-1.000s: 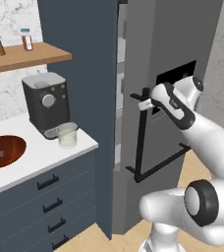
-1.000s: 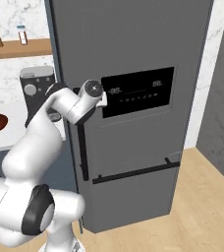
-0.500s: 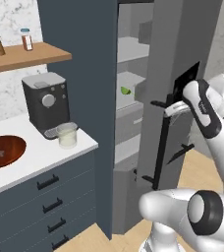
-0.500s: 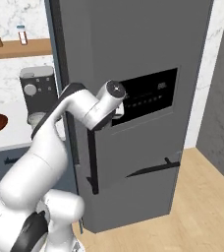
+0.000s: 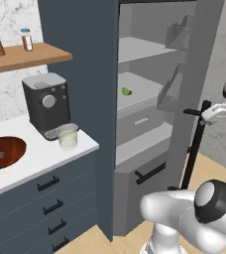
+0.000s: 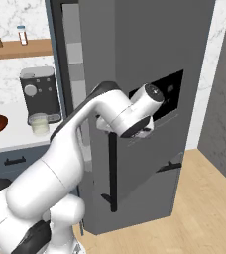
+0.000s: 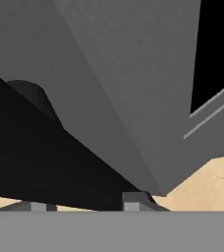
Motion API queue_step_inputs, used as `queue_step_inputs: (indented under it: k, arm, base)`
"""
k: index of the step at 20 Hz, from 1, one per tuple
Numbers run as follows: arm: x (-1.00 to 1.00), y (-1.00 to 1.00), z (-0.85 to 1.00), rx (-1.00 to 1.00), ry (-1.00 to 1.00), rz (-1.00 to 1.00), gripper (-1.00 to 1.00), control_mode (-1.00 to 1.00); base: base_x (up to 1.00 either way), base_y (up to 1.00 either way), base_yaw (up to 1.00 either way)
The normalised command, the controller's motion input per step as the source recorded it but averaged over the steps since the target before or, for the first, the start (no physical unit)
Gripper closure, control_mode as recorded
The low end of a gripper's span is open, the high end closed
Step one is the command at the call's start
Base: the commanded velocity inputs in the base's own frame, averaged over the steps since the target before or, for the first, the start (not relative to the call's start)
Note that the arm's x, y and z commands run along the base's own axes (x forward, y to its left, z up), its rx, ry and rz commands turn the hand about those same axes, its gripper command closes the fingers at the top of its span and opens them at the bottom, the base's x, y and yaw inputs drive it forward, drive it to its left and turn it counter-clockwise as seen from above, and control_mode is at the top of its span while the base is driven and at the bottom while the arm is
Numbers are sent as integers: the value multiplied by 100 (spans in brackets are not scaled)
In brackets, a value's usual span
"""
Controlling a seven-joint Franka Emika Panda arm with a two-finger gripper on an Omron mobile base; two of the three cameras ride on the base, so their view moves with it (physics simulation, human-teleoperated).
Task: Grab a lemon wedge from the fridge and one ice cube from the ice bowl, and put them in the glass of lemonade.
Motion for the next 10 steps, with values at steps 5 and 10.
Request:
queue_step_inputs:
  k: [5,10]
  arm:
    - [-81,-65,1,2,-17,-16,-100,-100]
    - [-99,-27,23,0,-32,-10,-100,-100]
  base:
    - [0,0,0]
    - [0,0,0]
